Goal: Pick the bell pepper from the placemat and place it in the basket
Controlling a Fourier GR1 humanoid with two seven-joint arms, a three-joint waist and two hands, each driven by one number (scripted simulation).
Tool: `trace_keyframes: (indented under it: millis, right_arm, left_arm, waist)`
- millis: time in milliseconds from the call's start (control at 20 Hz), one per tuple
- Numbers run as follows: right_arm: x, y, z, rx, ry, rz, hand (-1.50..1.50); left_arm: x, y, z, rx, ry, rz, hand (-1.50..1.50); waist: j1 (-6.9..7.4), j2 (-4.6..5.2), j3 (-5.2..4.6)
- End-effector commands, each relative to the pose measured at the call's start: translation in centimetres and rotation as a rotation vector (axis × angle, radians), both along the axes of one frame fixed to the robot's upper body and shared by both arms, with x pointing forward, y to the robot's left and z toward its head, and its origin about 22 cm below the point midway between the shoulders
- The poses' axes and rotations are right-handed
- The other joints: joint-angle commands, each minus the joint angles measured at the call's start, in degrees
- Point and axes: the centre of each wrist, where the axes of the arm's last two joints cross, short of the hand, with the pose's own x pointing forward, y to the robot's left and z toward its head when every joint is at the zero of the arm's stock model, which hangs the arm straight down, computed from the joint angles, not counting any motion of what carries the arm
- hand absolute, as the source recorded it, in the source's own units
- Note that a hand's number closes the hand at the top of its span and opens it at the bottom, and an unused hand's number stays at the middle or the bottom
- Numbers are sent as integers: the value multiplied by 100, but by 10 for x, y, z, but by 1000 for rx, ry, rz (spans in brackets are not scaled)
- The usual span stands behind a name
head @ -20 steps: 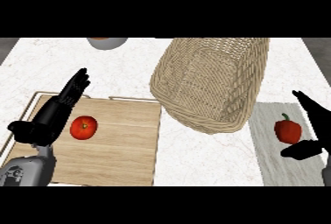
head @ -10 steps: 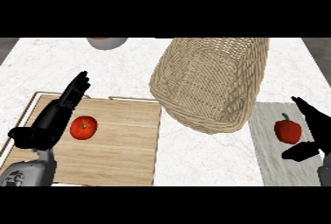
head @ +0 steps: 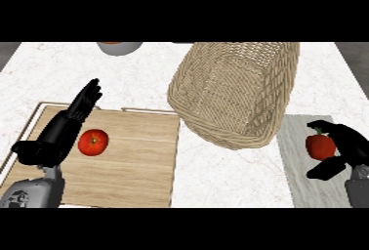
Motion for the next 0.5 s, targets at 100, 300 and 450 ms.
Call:
trace_keyframes:
  millis: [100, 300, 450]
  right_arm:
    - [-3, 4, -22, -19, 43, 42, 150]
    - [6, 14, -23, -76, 21, 106, 150]
    - [0, 8, -25, -155, 3, 174, 150]
  left_arm:
    - [-8, -6, 2, -7, 3, 10, 0]
    - [2, -6, 5, -9, -2, -7, 0]
    - [17, -5, 8, 11, 5, 13, 0]
  waist:
    - [3, 17, 33]
    - [15, 23, 34]
    - [-10, 28, 34]
